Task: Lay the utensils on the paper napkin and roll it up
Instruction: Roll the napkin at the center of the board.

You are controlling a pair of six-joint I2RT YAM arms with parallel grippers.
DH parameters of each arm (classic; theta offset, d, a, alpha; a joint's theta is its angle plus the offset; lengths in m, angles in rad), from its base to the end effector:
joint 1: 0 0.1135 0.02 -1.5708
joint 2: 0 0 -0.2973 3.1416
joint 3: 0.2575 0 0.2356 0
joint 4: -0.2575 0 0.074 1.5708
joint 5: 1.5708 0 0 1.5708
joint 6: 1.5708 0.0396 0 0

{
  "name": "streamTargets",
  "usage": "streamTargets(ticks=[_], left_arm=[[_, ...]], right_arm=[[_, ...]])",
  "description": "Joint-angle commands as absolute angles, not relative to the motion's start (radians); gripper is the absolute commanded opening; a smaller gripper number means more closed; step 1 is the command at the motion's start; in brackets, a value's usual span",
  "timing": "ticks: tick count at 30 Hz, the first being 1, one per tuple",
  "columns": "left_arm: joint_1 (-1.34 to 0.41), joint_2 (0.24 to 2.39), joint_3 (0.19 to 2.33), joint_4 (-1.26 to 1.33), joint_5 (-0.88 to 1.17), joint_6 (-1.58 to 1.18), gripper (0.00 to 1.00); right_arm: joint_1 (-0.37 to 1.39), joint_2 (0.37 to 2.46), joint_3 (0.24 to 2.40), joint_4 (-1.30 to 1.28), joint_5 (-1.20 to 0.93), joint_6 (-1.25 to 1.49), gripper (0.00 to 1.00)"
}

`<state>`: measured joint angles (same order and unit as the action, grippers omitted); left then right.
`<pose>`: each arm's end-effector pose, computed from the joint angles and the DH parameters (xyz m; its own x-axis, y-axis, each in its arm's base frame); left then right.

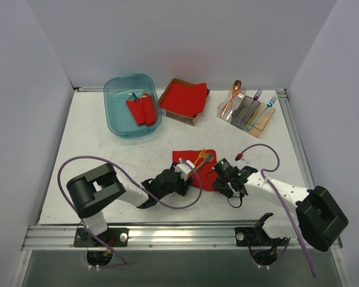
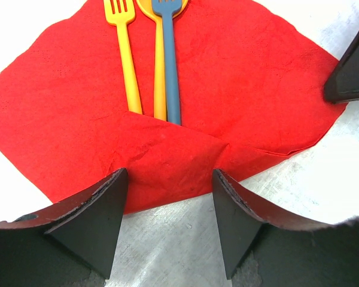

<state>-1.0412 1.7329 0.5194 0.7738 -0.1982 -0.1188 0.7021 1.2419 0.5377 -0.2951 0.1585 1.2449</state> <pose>0.1613 -0.2601 0.1664 -0.3031 0.2878 -0.9084 0.7253 0.6880 -0.0240 0.1549 0.1229 0.1980 -0.7480 0.5926 -0.2989 0.4251 0.7736 0.4699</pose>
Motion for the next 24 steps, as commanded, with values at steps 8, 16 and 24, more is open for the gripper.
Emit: streamTargets(ticks=[8, 16, 24], left_arm=[[-1.048, 1.750, 0.525, 0.723, -0.196, -0.121, 0.68], [-1.048, 1.747, 0.523, 0.719, -0.195, -0.121, 0.67], [-1.048, 1.743, 0.526, 0.713, -0.196, -0.120, 0.67]], right_arm=[[0.707, 1.270, 0.528, -0.316, 0.225, 1.285, 0.27], [0.710, 1.266, 0.534, -0.365, 0.265, 1.290, 0.31], [0.716, 1.275, 0.561, -0.431, 0.295, 1.293, 0.29]])
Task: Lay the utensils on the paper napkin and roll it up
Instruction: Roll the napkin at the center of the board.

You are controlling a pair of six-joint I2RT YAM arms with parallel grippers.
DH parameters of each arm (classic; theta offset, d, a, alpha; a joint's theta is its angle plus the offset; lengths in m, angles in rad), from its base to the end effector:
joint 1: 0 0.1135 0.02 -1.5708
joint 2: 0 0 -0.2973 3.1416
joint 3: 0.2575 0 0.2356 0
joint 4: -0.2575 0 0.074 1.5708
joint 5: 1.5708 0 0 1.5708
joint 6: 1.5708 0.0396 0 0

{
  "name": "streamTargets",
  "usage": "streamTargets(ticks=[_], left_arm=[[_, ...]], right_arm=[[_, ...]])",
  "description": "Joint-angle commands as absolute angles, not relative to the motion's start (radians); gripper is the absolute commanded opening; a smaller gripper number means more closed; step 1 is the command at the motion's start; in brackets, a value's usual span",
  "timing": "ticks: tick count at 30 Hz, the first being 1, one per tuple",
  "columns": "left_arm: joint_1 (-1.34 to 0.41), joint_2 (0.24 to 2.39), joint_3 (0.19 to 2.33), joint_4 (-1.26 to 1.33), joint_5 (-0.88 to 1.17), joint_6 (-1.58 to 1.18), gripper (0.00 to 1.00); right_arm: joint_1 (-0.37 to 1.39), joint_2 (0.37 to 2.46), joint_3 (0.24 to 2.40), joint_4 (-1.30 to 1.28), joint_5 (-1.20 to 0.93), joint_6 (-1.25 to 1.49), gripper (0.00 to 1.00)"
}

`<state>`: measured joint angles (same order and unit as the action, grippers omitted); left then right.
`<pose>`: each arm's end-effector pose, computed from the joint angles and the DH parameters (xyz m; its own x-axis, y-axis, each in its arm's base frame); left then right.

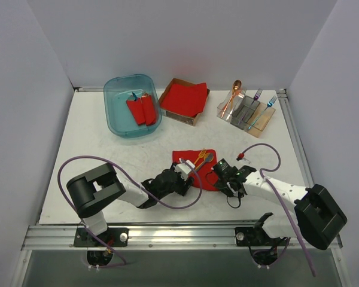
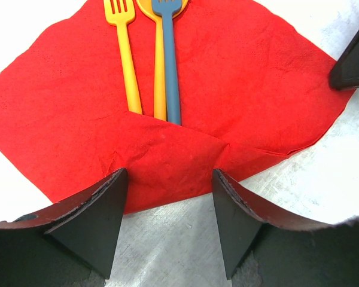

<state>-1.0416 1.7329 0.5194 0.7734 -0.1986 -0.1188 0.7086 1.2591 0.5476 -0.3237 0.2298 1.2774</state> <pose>0.1612 -0.2602 0.1664 -0.3032 0.2882 -0.9083 0.7253 0.6880 -0.0238 0.1562 0.1220 0.1964 -0.7109 0.6183 -0.3351 0.4673 0.7714 0.4319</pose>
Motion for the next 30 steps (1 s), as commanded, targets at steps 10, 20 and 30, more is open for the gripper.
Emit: streamTargets(ticks=[10, 20, 30], left_arm=[[-1.048, 1.747, 0.534, 0.709, -0.196, -0.120, 0.67], [-1.049, 1.749, 0.535, 0.704, -0.198, -0.121, 0.68], [-1.048, 1.750, 0.537, 0.706, -0.195, -0.123, 0.67]], right_arm=[[0.735, 1.331, 0.552, -0.348, 0.265, 1.292, 0.28], [0.778, 1.381, 0.572, -0.367, 0.278, 1.341, 0.16], [0.775, 1.256, 0.561, -0.324, 0.278, 1.305, 0.00]])
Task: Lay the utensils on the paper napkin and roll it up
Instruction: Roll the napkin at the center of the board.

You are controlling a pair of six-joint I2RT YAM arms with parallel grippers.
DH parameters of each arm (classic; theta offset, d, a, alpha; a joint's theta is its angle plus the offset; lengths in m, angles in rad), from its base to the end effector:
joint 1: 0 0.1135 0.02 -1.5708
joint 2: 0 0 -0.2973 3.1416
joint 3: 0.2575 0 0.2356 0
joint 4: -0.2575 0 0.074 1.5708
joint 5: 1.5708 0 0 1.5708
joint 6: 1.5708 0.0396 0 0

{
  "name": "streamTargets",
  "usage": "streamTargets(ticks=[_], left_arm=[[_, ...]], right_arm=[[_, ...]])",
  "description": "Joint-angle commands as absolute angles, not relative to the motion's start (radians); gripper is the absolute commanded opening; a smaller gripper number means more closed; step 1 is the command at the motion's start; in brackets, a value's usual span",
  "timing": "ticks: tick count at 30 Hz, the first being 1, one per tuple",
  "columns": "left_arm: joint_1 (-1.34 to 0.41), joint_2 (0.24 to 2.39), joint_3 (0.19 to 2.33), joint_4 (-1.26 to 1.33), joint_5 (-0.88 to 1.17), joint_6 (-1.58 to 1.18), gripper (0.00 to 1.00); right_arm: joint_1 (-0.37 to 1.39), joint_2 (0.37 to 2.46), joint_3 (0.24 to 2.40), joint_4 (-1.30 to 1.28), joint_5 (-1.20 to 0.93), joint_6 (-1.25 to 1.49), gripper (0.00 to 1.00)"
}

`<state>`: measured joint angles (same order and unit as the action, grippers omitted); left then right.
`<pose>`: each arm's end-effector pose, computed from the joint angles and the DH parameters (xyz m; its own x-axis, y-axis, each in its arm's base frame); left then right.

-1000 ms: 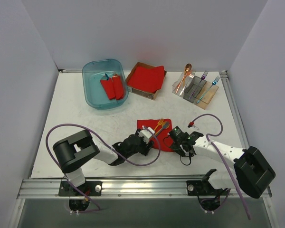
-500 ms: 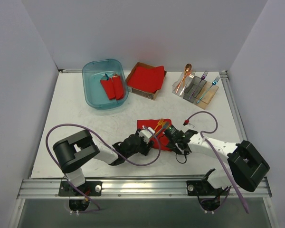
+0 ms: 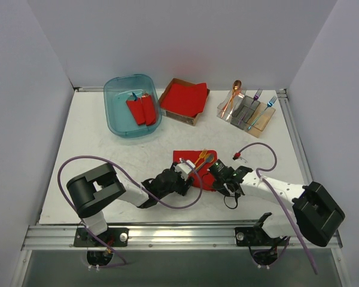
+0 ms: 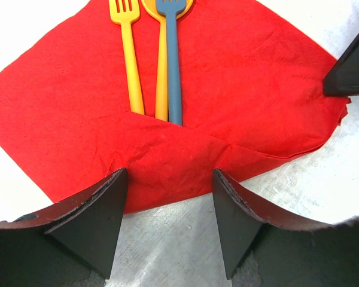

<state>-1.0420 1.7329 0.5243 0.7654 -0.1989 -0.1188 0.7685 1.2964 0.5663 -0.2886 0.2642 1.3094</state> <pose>0.1615 -0.2609 0.1667 -0.3045 0.2908 -0.9071 0.7254 0.6880 -0.0229 0.1568 0.1372 0.1969 -0.7112 0.6095 -0.3503 0.4434 0.7756 0.4492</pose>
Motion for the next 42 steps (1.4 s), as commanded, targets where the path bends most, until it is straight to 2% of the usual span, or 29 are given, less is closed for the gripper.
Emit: streamTargets(ticks=[1, 9, 19, 33, 42], left_arm=[[-1.048, 1.750, 0.535, 0.706, -0.196, -0.121, 0.67], [-1.049, 1.747, 0.532, 0.707, -0.189, -0.121, 0.68], [-1.048, 1.744, 0.532, 0.709, -0.186, -0.123, 0.68], [-1.048, 1.746, 0.526, 0.726, -0.167, -0.124, 0.67], [-1.048, 1.723, 0.506, 0.752, -0.155, -0.129, 0.68]], right_arm=[[0.775, 1.244, 0.571, -0.322, 0.279, 1.299, 0.00], [0.761, 1.212, 0.635, -0.239, 0.278, 1.165, 0.00], [0.730, 1.272, 0.683, -0.072, 0.218, 1.005, 0.00], [0.710, 1.284, 0.683, 0.107, 0.146, 0.856, 0.08], [0.690, 1.322, 0.703, 0.147, 0.121, 0.810, 0.08]])
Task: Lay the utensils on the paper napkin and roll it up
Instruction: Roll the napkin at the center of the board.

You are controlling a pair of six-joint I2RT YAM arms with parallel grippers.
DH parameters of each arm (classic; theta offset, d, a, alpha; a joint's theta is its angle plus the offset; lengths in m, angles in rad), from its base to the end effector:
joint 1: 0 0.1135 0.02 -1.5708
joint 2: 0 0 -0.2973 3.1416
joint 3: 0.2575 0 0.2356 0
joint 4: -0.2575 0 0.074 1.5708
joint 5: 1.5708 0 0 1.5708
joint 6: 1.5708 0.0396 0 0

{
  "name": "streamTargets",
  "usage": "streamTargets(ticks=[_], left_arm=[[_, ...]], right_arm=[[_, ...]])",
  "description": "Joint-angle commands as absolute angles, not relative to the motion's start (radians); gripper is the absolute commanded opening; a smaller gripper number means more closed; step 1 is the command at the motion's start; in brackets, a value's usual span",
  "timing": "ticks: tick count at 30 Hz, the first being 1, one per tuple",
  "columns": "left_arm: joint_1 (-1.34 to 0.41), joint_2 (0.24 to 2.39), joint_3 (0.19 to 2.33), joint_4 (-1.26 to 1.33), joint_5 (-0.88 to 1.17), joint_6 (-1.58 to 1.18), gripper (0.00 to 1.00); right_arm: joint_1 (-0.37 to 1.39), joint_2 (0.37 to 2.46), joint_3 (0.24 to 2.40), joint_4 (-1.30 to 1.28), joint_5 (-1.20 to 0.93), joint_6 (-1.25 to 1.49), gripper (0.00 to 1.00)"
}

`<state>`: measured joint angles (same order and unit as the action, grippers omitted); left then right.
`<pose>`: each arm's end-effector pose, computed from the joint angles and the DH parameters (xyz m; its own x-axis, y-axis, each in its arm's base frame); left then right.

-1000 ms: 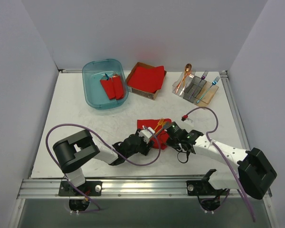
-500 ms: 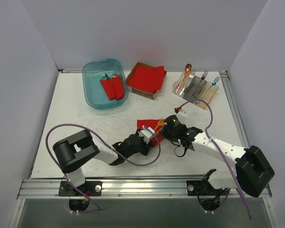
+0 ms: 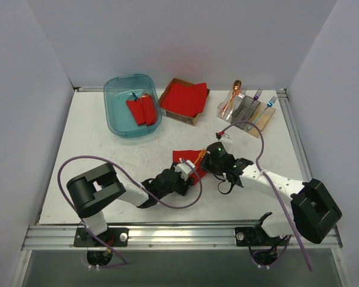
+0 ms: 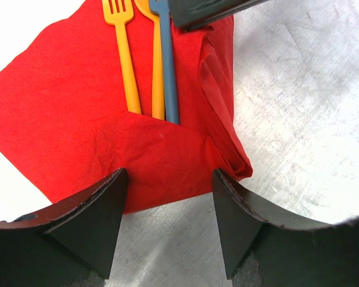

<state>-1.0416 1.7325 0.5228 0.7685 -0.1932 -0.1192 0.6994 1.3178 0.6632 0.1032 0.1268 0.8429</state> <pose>0.1613 -0.2608 0.1668 -0.3044 0.2893 -0.9076 0.7285 0.6846 -0.0261 0.2017 0.1631 0.2509 -0.6819 0.3941 -0.6162 -0.0707 0.8029 0.5919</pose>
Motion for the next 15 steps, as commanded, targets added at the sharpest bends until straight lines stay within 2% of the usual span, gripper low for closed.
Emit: streamTargets(ticks=[1, 15], left_arm=[[-1.048, 1.721, 0.506, 0.752, -0.153, -0.130, 0.68], [-1.048, 1.684, 0.486, 0.767, -0.150, -0.176, 0.68]], right_arm=[[0.690, 1.324, 0.703, 0.152, 0.118, 0.807, 0.08], [0.675, 1.341, 0.687, 0.232, 0.067, 0.792, 0.09]])
